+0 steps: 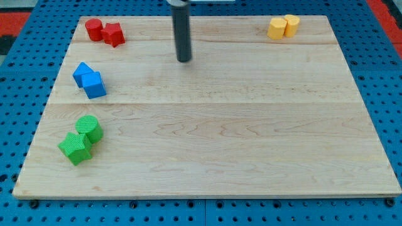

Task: Slide blue cube away from the blue triangle

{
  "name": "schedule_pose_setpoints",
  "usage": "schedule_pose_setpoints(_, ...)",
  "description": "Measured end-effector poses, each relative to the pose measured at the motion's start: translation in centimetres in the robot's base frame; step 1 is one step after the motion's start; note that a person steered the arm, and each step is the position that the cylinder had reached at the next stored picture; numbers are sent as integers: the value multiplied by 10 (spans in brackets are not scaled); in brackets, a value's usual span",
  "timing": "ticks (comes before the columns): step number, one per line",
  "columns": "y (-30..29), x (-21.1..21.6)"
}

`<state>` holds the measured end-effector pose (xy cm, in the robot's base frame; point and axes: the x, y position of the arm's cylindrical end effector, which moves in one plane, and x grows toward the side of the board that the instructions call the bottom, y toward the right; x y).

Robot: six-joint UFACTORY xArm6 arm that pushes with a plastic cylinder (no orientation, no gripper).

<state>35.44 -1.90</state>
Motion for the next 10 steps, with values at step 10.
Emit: schedule_pose_setpoints(10,-102,41)
